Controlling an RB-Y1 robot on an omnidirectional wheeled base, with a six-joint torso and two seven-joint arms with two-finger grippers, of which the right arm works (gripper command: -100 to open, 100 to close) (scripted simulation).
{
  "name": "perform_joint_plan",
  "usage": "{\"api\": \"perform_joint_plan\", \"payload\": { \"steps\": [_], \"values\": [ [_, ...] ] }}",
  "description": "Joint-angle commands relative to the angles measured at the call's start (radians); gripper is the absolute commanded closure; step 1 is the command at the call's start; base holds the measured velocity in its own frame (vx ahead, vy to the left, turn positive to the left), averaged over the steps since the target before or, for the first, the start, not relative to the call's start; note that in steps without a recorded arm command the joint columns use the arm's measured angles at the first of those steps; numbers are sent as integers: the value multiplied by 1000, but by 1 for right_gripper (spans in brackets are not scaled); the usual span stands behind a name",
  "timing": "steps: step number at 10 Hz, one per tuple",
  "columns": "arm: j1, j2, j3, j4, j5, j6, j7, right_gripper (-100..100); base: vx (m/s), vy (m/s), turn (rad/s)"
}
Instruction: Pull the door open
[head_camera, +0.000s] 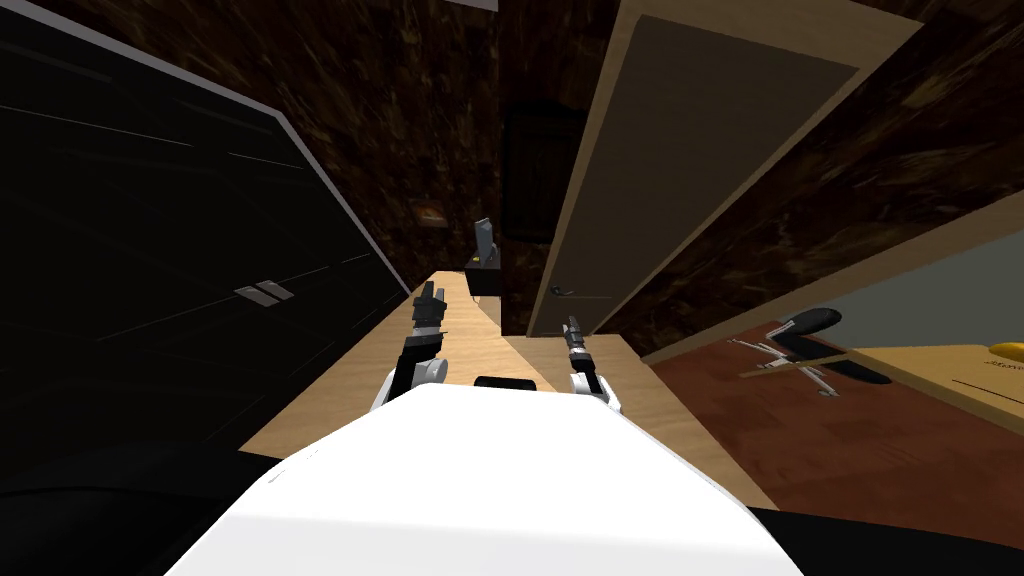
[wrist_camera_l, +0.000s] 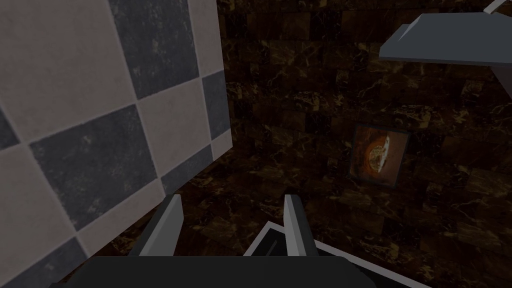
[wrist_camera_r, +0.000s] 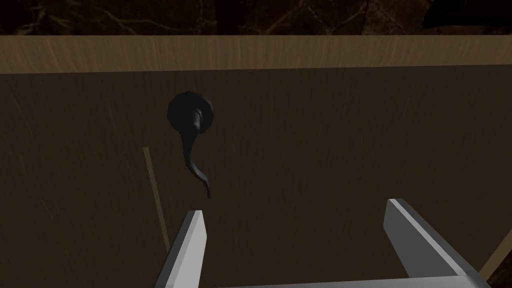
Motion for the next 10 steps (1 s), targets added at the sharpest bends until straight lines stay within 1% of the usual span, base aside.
{"api": "perform_joint_plan", "payload": {
  "steps": [1, 3, 4, 6, 8, 9, 10],
  "values": [
    [-9, -9, 1, 30, -3, -6, -3, -100, 95, -80, 71],
    [-25, -19, 2, 76, -7, -16, -5, -100, 76, -76, 77],
    [-40, -27, 3, 117, -10, -26, -7, -100, 98, -110, 128],
    [-55, -36, 4, 159, -14, -36, -8, -100, 104, -126, 90],
    [-67, -44, 4, 195, -17, -44, -10, -100, 73, -72, 63],
    [-80, -51, 5, 230, -20, -53, -12, -100, 82, -92, 104],
    [-86, -55, 5, 247, -21, -57, -12, -100, 104, -116, 75]
  ]
}}
